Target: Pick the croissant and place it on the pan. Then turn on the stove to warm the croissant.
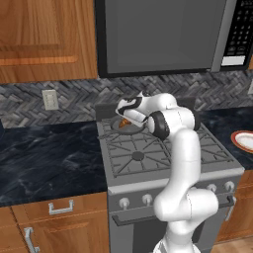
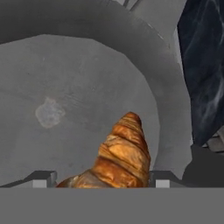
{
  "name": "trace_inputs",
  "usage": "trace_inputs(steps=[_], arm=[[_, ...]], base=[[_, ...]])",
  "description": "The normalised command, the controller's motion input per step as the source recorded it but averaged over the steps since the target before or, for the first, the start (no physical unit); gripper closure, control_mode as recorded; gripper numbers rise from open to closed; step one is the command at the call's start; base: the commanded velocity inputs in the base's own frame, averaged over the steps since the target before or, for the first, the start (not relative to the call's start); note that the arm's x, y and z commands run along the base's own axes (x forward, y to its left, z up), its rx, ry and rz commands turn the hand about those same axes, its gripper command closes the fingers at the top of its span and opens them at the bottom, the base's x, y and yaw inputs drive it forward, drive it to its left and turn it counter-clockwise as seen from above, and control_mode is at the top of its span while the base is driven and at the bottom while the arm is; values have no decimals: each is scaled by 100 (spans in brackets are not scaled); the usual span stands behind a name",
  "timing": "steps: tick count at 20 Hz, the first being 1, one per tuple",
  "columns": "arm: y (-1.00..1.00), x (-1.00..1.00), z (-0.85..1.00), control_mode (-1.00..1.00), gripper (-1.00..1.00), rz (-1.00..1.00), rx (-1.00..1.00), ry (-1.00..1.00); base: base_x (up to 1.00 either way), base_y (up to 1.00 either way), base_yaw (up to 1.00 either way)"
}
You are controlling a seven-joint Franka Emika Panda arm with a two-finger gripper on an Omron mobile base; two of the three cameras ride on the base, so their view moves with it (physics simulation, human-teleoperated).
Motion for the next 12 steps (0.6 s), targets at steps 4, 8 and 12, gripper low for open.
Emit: trace_inputs(steps=[4, 8, 12], arm=[[1, 0, 0, -100, -100, 0, -1, -2], [0, 0, 0, -100, -100, 0, 0, -4], [-2, 0, 0, -100, -100, 0, 0, -6]], base=[[0, 0, 0], [0, 0, 0], [0, 0, 0]])
